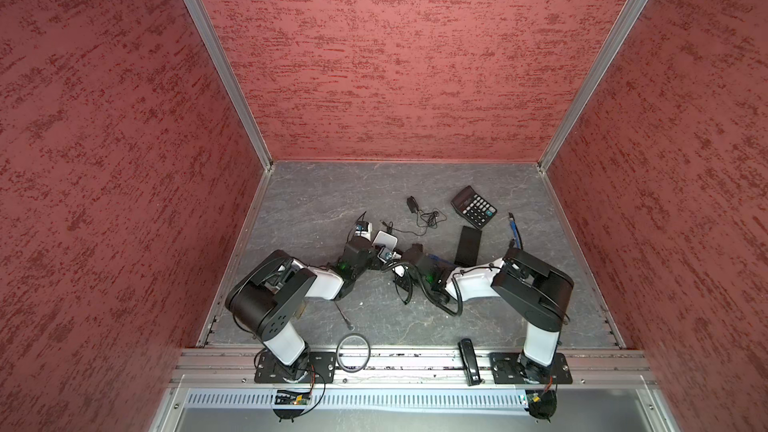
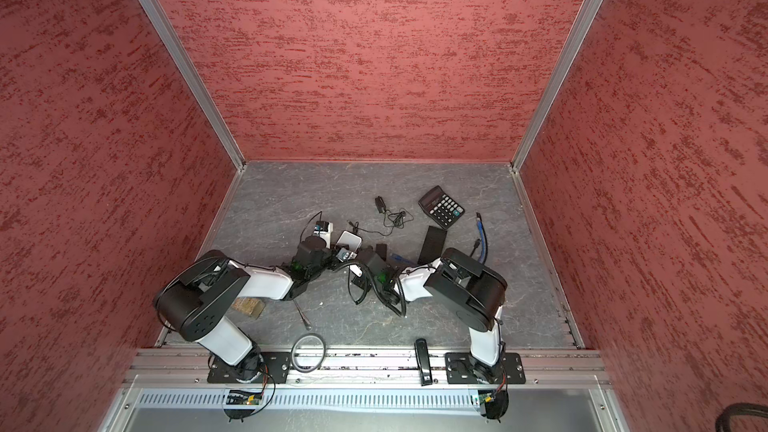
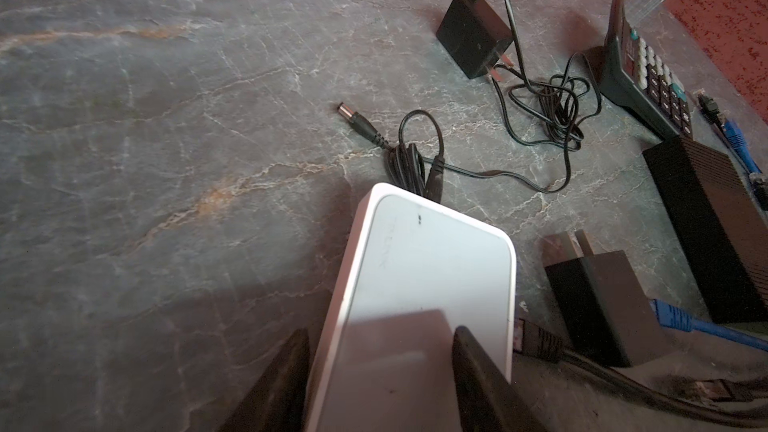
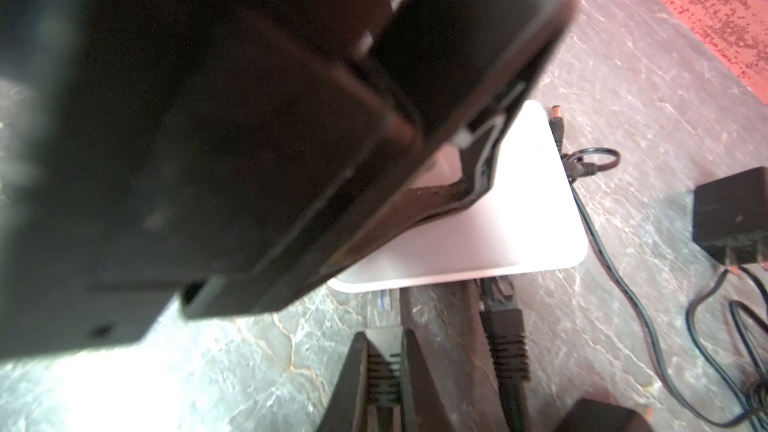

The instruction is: Insert the plug into the switch port

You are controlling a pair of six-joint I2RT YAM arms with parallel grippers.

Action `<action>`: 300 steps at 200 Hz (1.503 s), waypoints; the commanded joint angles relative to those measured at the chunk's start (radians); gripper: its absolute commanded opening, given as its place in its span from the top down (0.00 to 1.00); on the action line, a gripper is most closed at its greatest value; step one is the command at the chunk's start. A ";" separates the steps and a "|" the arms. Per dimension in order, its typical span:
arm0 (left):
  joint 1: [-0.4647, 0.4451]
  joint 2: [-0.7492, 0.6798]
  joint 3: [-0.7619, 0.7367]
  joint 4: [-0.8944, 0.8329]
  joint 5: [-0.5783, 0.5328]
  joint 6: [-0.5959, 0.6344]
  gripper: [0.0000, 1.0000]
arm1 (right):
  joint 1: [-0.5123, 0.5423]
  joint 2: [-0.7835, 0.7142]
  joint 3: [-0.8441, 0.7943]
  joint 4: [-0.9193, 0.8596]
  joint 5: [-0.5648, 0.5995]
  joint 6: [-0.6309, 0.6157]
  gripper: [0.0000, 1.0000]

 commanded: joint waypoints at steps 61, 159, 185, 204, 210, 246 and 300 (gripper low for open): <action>-0.150 -0.060 0.012 -0.068 0.499 0.031 0.46 | 0.088 -0.022 -0.014 0.488 -0.178 -0.070 1.00; -0.053 -0.159 -0.026 -0.250 0.285 0.009 0.48 | 0.088 -0.134 -0.069 0.291 -0.059 0.056 0.73; -0.042 -0.173 -0.025 -0.286 0.238 -0.005 0.48 | 0.085 -0.188 -0.076 0.239 -0.029 0.075 0.59; -0.037 -0.185 -0.030 -0.298 0.220 -0.011 0.48 | 0.078 -0.237 -0.080 0.204 -0.008 0.100 0.54; -0.037 -0.192 -0.032 -0.302 0.213 -0.014 0.48 | 0.073 -0.252 -0.082 0.192 -0.005 0.107 0.52; -0.028 -0.226 -0.044 -0.329 0.184 -0.017 0.48 | 0.048 -0.334 -0.073 0.081 0.037 0.147 0.45; -0.026 -0.314 -0.050 -0.395 0.148 0.001 0.33 | -0.054 -0.511 -0.100 -0.079 0.159 0.291 0.37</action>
